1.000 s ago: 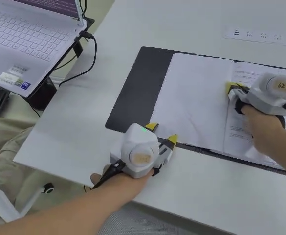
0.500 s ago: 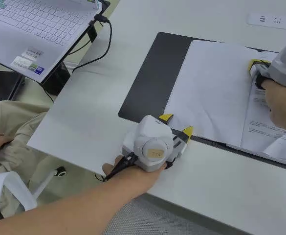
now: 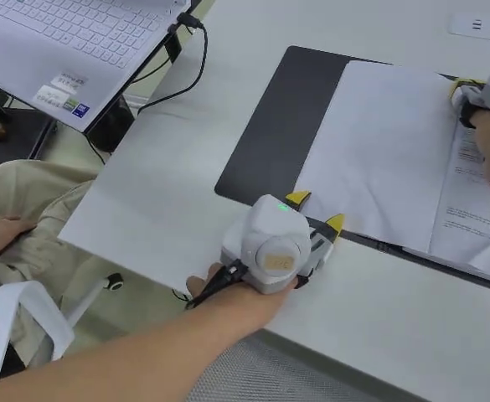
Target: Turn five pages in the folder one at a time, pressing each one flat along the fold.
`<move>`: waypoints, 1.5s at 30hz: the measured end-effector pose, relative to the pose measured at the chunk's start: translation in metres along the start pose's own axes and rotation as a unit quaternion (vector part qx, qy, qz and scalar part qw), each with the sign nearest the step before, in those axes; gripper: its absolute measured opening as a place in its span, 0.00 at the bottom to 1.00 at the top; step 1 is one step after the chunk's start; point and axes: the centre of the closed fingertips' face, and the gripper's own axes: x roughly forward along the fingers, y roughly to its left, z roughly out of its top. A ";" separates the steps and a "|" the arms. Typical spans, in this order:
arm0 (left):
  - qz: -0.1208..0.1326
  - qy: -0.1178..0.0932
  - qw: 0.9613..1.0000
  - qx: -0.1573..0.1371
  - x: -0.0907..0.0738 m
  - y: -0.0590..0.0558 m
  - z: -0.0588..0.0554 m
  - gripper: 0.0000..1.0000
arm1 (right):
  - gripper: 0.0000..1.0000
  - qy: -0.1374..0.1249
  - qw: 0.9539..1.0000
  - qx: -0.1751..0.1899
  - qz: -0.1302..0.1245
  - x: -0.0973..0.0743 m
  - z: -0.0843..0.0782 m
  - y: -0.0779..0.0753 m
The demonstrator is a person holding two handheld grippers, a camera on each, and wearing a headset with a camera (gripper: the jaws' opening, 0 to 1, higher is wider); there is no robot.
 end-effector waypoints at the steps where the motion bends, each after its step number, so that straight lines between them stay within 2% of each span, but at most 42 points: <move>1: 0.000 0.000 1.000 0.000 0.000 0.000 0.000 0.30 | 0.00 0.002 1.000 0.000 0.000 -0.001 -0.001 0.000; 9: 0.000 0.000 1.000 -0.001 0.001 0.000 -0.001 0.30 | 0.00 0.005 1.000 0.002 0.008 -0.013 -0.010 0.005; 19: 0.000 -0.003 1.000 0.001 0.002 0.000 -0.002 0.30 | 0.00 0.009 1.000 0.010 0.026 -0.046 -0.025 0.022; 31: -0.001 -0.003 1.000 0.004 0.002 0.000 -0.001 0.30 | 0.00 0.014 0.999 0.023 0.038 -0.074 -0.038 0.030; 39: -0.001 -0.003 1.000 0.004 0.001 0.000 -0.001 0.30 | 0.00 0.011 0.998 0.029 0.055 -0.114 -0.048 0.045; 45: -0.001 -0.003 1.000 0.004 0.001 -0.001 -0.001 0.30 | 0.00 0.011 0.998 0.029 0.062 -0.132 -0.053 0.051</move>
